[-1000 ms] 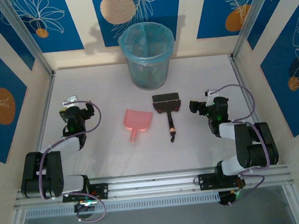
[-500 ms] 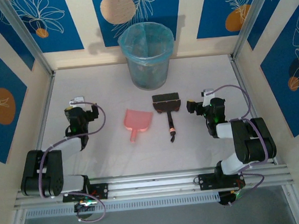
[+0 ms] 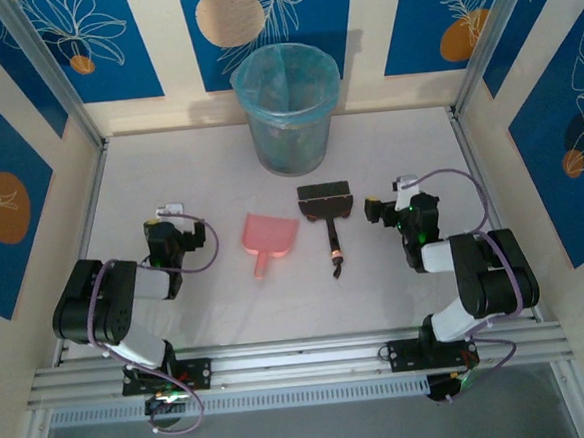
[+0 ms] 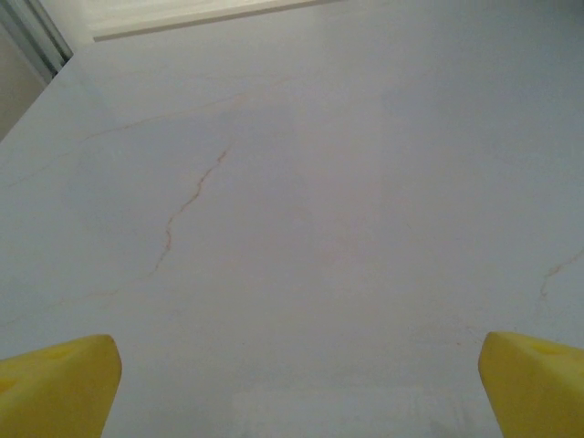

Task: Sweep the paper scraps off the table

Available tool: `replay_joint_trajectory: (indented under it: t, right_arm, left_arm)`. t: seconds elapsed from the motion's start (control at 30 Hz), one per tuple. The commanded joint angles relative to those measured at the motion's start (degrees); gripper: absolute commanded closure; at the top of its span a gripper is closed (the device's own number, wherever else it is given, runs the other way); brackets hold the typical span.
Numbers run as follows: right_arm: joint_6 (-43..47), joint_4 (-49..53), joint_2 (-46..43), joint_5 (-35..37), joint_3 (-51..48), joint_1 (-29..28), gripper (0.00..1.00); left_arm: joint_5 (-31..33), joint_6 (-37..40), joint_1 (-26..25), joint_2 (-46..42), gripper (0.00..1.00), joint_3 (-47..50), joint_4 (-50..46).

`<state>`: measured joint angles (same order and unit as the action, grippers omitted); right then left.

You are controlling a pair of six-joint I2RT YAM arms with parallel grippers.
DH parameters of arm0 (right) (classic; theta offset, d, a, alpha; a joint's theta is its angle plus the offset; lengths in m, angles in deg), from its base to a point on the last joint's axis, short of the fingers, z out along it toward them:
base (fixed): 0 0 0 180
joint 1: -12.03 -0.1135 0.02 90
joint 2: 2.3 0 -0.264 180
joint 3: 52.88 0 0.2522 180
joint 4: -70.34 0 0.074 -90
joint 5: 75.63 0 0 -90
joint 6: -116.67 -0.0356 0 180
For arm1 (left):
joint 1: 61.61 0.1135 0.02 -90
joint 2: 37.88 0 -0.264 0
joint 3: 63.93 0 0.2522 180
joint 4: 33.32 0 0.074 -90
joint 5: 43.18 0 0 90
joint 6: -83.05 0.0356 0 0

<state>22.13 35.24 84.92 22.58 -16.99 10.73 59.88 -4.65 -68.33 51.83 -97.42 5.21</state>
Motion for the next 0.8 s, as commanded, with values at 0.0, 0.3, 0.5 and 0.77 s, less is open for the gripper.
replay_joint_trajectory:
  t: [0.0, 0.3, 0.5, 0.77]
  right_arm:
    - [-1.18, 2.57, 0.14, -2.58, 1.69, 1.01, 0.01]
    - [-1.19, 2.36, 0.06, -2.43, 1.56, 0.97, 0.01]
    - [-0.93, 2.1, 0.04, -1.58, 1.41, 0.6, 0.01]
    - [-0.78, 1.86, 0.0, -1.05, 1.33, 0.25, 0.01]
  left_arm:
    - [-1.41, -0.06, 0.57, -0.19, 0.0, -0.93, 2.77]
    - [-1.35, 0.33, 0.5, -0.13, 0.0, -0.62, 3.6]
    - [-4.28, 0.78, 0.78, 0.06, 0.0, -1.51, 1.88]
    - [-7.61, 0.15, 2.37, -0.27, 0.0, -1.54, 1.23]
